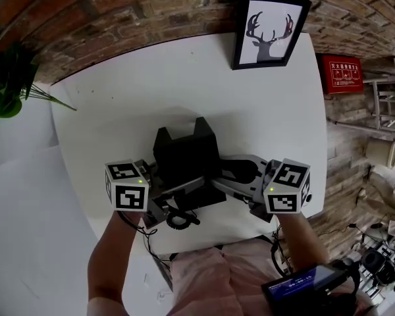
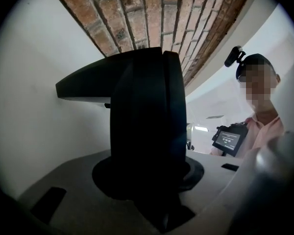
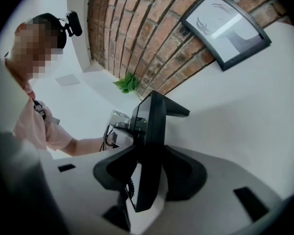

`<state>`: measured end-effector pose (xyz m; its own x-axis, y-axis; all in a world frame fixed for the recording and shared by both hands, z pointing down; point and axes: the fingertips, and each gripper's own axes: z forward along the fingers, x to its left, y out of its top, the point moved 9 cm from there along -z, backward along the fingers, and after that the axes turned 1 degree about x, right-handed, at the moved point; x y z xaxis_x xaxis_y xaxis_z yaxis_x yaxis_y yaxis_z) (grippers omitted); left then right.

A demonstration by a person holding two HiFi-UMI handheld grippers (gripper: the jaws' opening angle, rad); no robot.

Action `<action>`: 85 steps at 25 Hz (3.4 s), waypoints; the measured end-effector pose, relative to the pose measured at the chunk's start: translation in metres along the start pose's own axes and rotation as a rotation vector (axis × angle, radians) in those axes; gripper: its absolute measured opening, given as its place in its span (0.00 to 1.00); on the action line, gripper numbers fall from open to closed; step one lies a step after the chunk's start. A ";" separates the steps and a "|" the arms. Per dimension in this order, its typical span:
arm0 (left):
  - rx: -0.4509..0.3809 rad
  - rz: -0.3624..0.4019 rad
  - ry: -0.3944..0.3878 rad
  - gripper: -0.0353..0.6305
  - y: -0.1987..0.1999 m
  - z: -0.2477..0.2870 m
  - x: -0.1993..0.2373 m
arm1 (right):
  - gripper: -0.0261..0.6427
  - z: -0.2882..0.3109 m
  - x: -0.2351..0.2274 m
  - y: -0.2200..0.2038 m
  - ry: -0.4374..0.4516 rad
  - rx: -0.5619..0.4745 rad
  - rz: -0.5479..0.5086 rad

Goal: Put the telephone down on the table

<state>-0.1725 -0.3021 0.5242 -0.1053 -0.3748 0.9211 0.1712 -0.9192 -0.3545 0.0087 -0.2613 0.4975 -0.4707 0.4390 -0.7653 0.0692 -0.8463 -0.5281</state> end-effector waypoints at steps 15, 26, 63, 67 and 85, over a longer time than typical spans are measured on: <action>0.037 0.022 0.087 0.30 -0.002 0.004 -0.001 | 0.27 0.000 -0.011 -0.009 0.027 -0.008 0.026; 0.023 0.020 0.204 0.67 -0.004 0.002 -0.007 | 0.25 0.000 -0.012 -0.012 0.034 -0.024 0.037; -0.900 0.960 0.893 0.06 0.014 -0.129 -0.301 | 0.05 -0.057 0.227 0.073 -0.508 -0.619 -0.729; -0.914 1.015 0.904 0.06 0.010 -0.126 -0.317 | 0.05 -0.058 0.250 0.071 -0.550 -0.661 -0.800; -0.868 1.099 0.931 0.06 -0.005 -0.105 -0.324 | 0.04 -0.069 0.272 0.054 -0.633 -0.693 -0.813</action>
<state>-0.2421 -0.1886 0.2112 -0.8687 -0.4860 -0.0956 0.0320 0.1376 -0.9900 -0.0544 -0.1667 0.2355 -0.9225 0.3763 0.0857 -0.0822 0.0255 -0.9963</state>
